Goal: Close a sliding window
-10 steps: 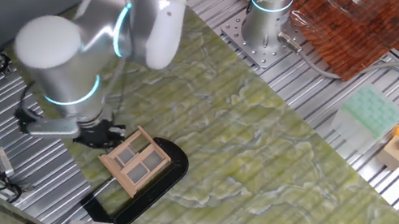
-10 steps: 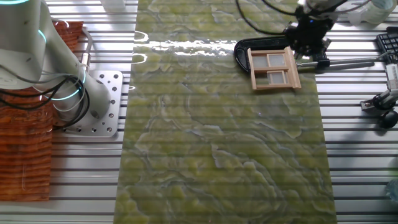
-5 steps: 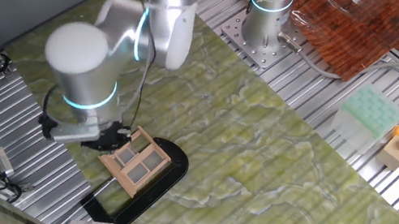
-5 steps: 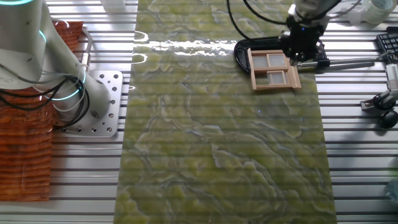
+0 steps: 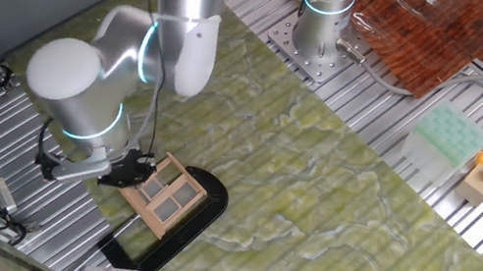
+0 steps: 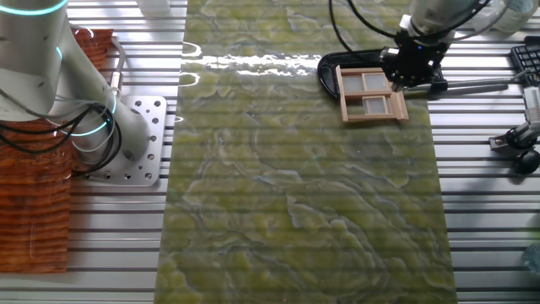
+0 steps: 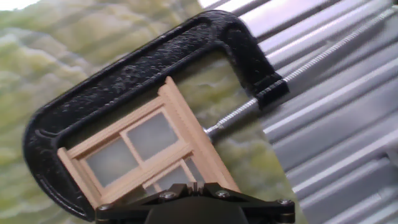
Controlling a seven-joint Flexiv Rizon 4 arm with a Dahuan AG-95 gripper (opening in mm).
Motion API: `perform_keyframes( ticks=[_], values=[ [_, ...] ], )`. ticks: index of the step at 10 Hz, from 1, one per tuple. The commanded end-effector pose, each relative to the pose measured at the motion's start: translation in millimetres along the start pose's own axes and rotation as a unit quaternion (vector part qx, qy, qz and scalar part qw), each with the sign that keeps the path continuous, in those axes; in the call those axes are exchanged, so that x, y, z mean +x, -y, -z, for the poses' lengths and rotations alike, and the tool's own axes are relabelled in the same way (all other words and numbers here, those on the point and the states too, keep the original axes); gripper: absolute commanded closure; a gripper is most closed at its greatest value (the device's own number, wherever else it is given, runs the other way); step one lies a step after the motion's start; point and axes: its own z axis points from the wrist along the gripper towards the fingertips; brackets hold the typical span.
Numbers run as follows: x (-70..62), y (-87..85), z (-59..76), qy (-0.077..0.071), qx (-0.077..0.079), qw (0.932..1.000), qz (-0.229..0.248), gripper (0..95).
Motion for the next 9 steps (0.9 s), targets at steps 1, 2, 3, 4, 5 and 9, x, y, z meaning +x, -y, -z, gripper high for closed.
perform_keyframes(
  ticks=[1, 2, 3, 4, 5, 9],
  values=[
    [-2.6, -6.0, -2.4, 0.002, 0.0, 0.9997, 0.022, 95.0],
    [-3.1, -6.5, -2.9, 0.002, 0.0, 0.9998, 0.022, 95.0],
    [-5.3, -8.4, -3.4, 0.002, -0.004, 0.9998, 0.019, 95.0],
    [-5.3, -8.4, -3.4, 0.001, -0.006, 0.9998, 0.018, 95.0],
    [-5.5, -8.6, -3.5, -0.002, -0.004, 0.9999, 0.013, 95.0],
    [-5.7, -8.8, -3.7, 0.0, -0.004, 1.0, -0.005, 95.0]
  ],
)
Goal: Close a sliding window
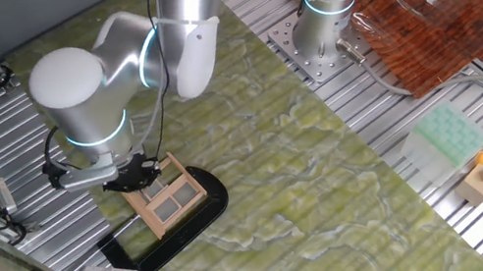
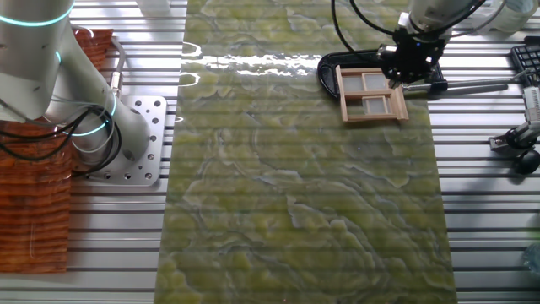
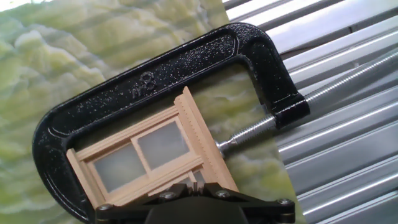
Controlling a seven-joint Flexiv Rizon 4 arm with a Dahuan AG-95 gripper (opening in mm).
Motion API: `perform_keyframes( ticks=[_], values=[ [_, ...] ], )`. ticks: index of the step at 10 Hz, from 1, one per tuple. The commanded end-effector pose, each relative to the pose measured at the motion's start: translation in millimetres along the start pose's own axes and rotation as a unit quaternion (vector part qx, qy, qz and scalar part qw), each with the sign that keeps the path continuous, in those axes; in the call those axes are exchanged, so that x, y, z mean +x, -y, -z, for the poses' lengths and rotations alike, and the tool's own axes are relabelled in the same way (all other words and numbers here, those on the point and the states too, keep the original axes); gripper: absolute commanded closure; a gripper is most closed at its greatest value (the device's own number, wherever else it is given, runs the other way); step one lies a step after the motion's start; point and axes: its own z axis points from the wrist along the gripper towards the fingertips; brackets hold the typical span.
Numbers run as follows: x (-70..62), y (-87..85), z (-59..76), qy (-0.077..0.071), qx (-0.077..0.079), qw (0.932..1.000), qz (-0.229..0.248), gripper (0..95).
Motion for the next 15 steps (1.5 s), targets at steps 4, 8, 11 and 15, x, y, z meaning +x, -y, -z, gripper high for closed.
perform_keyframes(
  ticks=[4, 8, 11, 15],
  values=[
    [-0.5, -0.3, 0.8, 0.0, -0.001, 1.0, -0.002, 95.0],
    [-0.5, -0.3, 0.8, -0.035, -0.028, 0.999, 0.0, 95.0],
    [-0.5, -0.3, 0.8, -0.049, -0.031, 0.9971, 0.05, 95.0],
    [1.7, -0.2, -1.4, -0.045, -0.028, 0.994, 0.096, 95.0]
  ],
)
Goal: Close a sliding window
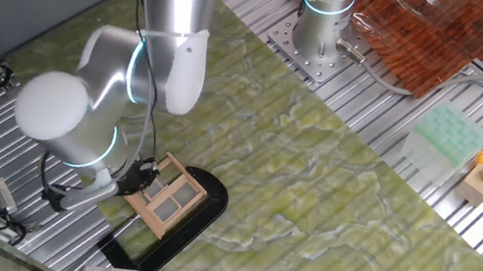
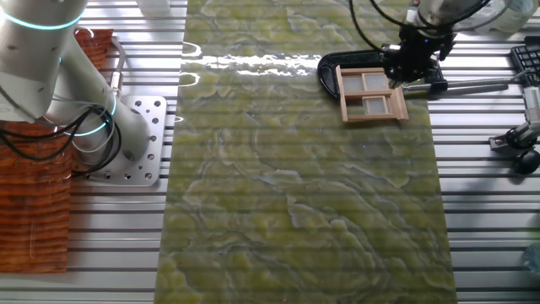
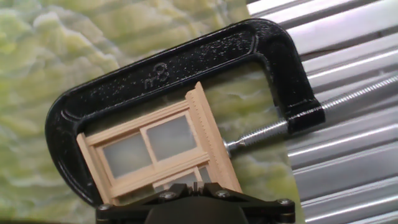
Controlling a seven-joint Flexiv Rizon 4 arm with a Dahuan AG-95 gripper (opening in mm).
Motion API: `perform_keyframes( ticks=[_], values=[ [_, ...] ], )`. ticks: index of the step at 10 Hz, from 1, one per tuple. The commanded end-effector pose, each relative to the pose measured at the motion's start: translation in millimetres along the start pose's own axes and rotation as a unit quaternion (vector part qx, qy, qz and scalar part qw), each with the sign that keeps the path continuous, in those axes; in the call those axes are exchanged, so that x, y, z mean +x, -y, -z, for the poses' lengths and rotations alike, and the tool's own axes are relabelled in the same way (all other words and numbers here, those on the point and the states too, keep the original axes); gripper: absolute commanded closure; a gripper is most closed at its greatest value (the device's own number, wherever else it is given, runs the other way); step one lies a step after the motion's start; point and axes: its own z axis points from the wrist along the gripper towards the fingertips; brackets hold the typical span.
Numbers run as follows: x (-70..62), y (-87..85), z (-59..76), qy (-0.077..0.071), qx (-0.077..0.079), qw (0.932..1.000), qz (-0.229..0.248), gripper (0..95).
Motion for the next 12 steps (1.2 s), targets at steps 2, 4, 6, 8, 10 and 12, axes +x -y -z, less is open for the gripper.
perform_keyframes(
  ticks=[2, 4, 6, 8, 10, 12],
  values=[
    [8.3, -5.6, -7.0, 0.014, 0.019, 0.9984, 0.051, 95.0],
    [13.4, -10.3, -12.8, 0.012, 0.024, 0.9974, 0.067, 95.0],
    [16.4, -10.1, -17.8, 0.014, 0.032, 0.9953, 0.091, 95.0],
    [19.5, -4.0, -27.0, 0.014, 0.039, 0.9941, 0.1, 95.0],
    [21.8, 3.0, -35.1, 0.018, 0.041, 0.994, 0.1, 95.0],
    [22.0, 6.1, -37.8, 0.022, 0.042, 0.9939, 0.1, 95.0]
  ],
)
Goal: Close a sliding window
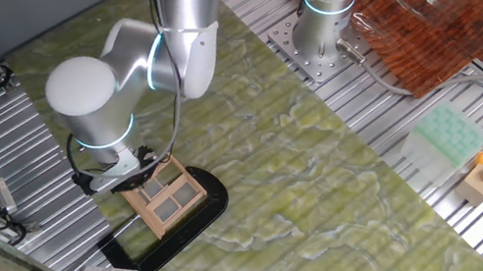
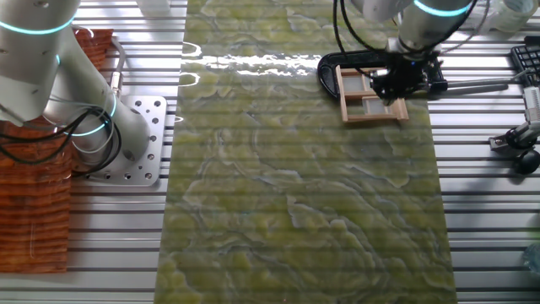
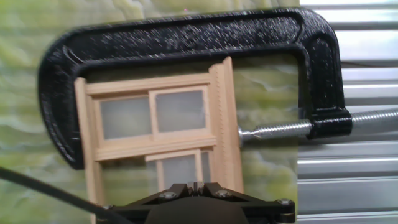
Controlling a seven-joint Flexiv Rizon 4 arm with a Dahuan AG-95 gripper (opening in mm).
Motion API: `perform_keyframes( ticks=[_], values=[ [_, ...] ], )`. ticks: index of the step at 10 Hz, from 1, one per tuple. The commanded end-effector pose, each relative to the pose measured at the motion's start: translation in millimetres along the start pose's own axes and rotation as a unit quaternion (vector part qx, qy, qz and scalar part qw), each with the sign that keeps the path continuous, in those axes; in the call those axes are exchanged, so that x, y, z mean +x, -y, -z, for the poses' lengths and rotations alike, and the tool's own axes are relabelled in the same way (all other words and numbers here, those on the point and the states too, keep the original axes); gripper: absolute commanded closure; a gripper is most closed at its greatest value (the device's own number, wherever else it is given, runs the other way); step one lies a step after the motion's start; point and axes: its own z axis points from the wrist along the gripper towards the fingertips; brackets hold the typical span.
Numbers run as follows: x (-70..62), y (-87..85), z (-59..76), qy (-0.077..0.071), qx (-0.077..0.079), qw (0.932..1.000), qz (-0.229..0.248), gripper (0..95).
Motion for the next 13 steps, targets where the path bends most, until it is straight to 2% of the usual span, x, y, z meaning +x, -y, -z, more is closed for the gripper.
perform_keyframes(
  ticks=[1, 5, 7, 8, 13],
  values=[
    [-2.0, 1.0, 1.1, 0.001, 0.001, 1.0, 0.0, 95.0],
    [-7.9, 7.0, -1.6, 0.014, 0.005, 0.9999, 0.008, 95.0],
    [-6.1, 11.8, -7.7, 0.017, 0.008, 0.9996, 0.021, 95.0],
    [-5.6, 13.6, -11.5, 0.023, 0.008, 0.9995, 0.022, 95.0],
    [-9.2, 13.9, -13.8, 0.02, 0.005, 0.9997, 0.015, 95.0]
  ],
)
